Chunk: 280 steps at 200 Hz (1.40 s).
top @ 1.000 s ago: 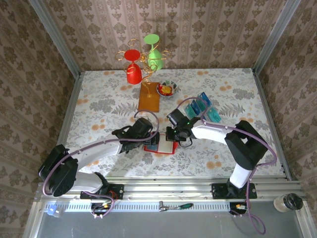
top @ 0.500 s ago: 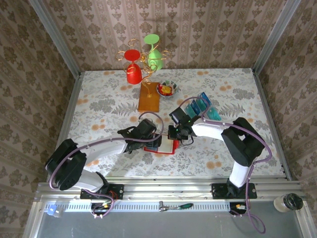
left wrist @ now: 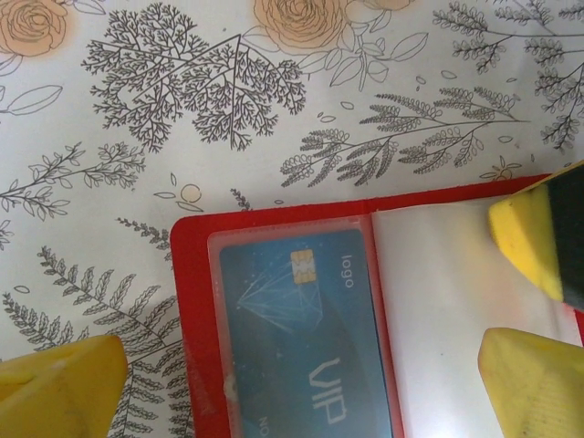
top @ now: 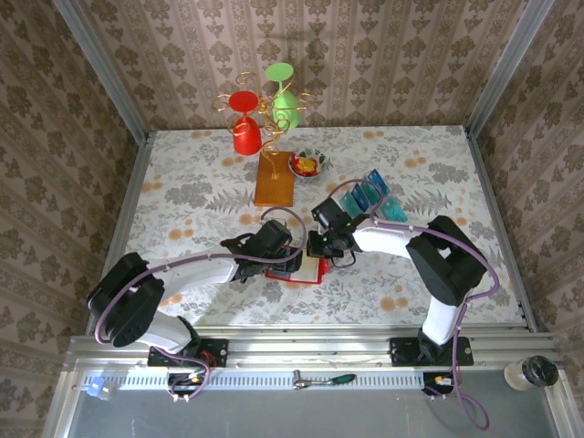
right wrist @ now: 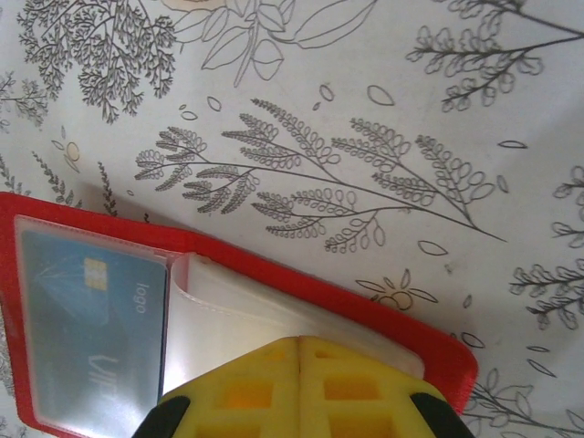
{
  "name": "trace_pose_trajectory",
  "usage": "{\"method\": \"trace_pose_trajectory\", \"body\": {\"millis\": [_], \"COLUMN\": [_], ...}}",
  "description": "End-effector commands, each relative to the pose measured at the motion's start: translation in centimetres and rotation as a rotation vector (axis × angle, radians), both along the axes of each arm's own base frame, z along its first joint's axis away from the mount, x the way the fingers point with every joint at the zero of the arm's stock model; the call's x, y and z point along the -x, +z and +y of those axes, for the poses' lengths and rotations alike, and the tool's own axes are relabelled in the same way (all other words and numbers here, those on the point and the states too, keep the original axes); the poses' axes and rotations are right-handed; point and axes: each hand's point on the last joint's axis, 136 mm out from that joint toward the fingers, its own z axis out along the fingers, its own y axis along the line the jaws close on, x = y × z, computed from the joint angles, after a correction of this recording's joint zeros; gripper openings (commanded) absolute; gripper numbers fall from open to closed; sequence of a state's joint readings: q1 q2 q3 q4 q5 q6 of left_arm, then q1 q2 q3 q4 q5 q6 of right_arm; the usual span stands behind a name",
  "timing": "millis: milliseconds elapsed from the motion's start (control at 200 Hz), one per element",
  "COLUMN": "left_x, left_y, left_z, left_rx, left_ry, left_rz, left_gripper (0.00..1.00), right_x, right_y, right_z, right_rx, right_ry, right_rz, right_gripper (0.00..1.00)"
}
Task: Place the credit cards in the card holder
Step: Turn over the card slot in the card holder.
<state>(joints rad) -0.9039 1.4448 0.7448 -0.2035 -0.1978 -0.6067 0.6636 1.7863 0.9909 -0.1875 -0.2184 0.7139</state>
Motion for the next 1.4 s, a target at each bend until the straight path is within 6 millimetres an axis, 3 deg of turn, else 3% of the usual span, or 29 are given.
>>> {"method": "trace_pose_trajectory", "body": {"millis": [0, 465, 650, 730, 850, 975, 1395], "left_x": [0.3, 0.9, 1.3, 1.4, 1.5, 1.5, 1.6], "left_y": [-0.3, -3.0, -4.1, -4.4, -4.4, -4.4, -4.5], "left_z": [-0.4, 0.1, 0.7, 0.8, 0.9, 1.0, 1.3], "left_rx": [0.002, -0.034, -0.048, -0.045, -0.038, -0.037, -0.033], "left_ry": [-0.03, -0.038, -0.03, -0.025, -0.017, -0.015, -0.007], "left_rz": [-0.007, 0.021, 0.032, 0.037, 0.034, 0.032, 0.032], "left_gripper": [1.0, 1.0, 0.94, 0.94, 0.94, 0.94, 0.94], "right_x": [1.1, 1.1, 1.1, 1.1, 0.9, 0.9, 1.3], "right_y": [-1.0, -1.3, -1.0, -0.5, 0.7, 1.2, -0.5], "right_z": [0.4, 0.8, 0.9, 0.9, 0.4, -0.2, 0.3], "right_rx": [-0.009, -0.035, -0.041, -0.046, -0.051, -0.05, -0.074], "right_ry": [0.011, -0.007, -0.004, -0.003, -0.022, -0.045, -0.058], "right_rz": [0.048, 0.062, 0.06, 0.052, 0.023, 0.006, 0.053], "right_gripper": [0.04, 0.04, 0.06, 0.1, 0.29, 0.39, 0.44]}}
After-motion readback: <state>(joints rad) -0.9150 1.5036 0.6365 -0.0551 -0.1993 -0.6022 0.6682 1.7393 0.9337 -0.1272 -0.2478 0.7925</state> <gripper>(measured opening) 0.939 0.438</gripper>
